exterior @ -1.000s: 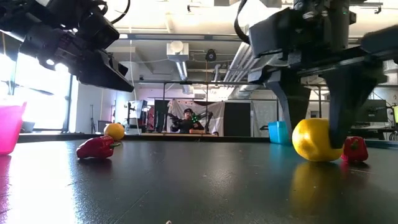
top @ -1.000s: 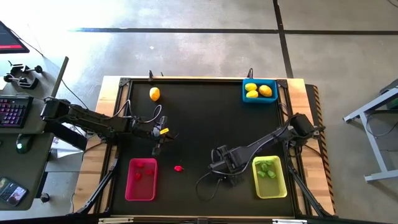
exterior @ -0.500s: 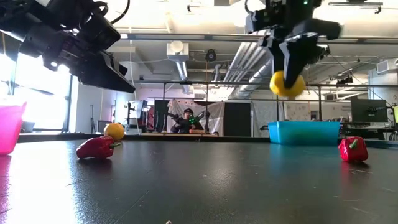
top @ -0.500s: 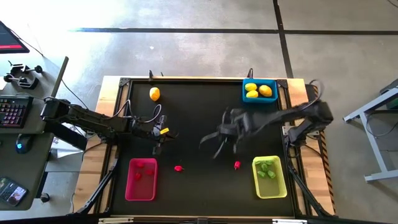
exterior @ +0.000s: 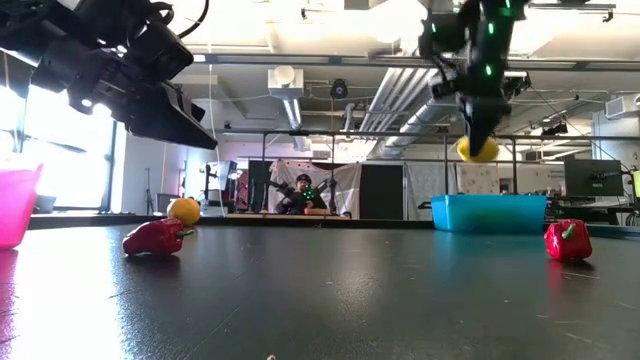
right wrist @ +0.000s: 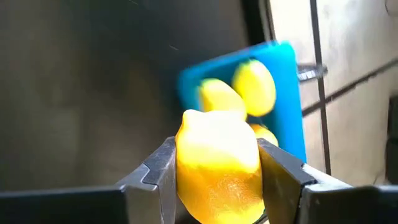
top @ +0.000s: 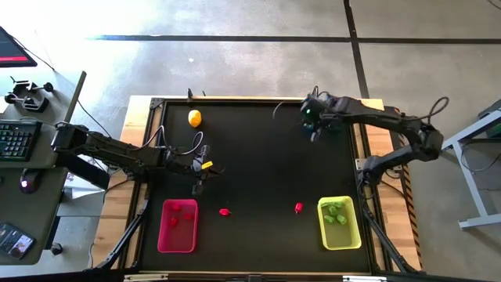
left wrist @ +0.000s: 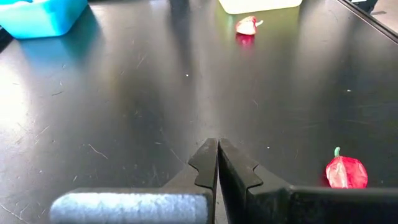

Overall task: Sort produce into baskets
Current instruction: Put the yellow lemon into the blue bin

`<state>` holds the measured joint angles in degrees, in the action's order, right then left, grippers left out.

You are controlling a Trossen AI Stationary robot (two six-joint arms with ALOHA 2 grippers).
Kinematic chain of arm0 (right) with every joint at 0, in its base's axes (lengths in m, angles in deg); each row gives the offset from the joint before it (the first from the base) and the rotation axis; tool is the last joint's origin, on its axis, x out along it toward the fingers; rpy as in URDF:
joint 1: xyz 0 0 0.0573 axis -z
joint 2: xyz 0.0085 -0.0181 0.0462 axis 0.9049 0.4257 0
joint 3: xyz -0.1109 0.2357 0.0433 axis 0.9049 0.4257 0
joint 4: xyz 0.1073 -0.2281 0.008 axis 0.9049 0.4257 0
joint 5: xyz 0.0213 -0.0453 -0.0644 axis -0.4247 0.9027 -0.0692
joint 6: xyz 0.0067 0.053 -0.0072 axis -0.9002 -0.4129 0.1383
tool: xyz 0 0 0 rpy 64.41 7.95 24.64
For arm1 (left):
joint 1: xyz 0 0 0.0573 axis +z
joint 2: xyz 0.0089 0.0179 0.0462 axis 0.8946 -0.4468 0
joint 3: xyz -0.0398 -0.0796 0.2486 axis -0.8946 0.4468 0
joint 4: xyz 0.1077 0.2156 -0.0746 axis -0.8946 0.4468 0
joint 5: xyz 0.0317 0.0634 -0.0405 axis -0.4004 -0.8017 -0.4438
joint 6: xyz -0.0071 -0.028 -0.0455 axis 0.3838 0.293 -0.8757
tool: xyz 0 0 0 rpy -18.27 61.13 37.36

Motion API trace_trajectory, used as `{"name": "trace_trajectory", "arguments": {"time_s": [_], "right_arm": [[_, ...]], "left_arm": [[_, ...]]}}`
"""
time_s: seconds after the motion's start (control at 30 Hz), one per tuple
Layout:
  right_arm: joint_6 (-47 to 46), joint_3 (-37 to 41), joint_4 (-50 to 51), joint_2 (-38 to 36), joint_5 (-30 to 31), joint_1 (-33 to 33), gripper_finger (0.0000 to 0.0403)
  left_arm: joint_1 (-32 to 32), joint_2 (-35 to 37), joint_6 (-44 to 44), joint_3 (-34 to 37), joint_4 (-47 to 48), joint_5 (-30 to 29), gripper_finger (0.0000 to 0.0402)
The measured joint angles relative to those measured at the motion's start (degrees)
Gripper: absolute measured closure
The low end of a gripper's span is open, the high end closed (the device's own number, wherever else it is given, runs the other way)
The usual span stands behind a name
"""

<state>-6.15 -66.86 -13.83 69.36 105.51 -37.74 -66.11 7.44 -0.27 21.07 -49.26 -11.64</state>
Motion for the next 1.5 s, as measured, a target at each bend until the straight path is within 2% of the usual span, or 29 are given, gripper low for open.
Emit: {"name": "trace_trajectory", "arguments": {"time_s": [0.1,0.23,0.43,0.63,0.83,1.07,1.3,1.5], "right_arm": [[2.71,4.79,-5.77,-0.88,-0.1,6.88,0.025],[3.33,8.8,-10.67,-0.82,-4.87,14.73,0.025],[2.79,12.79,-14.39,-0.78,-7.97,21.08,0.025],[3.07,15.47,-19.41,-0.78,-10.17,24.63,0.025],[4.03,15.57,-19.86,-0.78,-14.04,27.13,0.025],[3.98,15.57,-19.79,-0.44,-15.14,28.5,0.0199],[2.43,15.57,-19.6,3.23,-15.14,28.81,0.0179],[0.73,15.09,-18.62,3.6,-14.72,28.81,0.0142]], "left_arm": [[0.0,0.0,-0.07,0.0,-0.01,0.0,0.0402],[0.0,0.0,-1.12,0.0,-0.02,0.0,0.0402],[0.0,0.0,-1.43,0.0,-0.02,0.0,0.0402],[0.0,0.0,-1.46,0.0,-0.02,0.01,0.0402],[0.0,0.0,-1.46,0.0,-0.02,0.02,0.0401],[0.0,0.0,-1.46,0.0,0.0,0.02,0.0401],[0.0,0.0,-1.5,0.0,0.0,0.02,0.04],[0.0,0.0,-1.61,0.0,0.0,0.02,0.038]]}}
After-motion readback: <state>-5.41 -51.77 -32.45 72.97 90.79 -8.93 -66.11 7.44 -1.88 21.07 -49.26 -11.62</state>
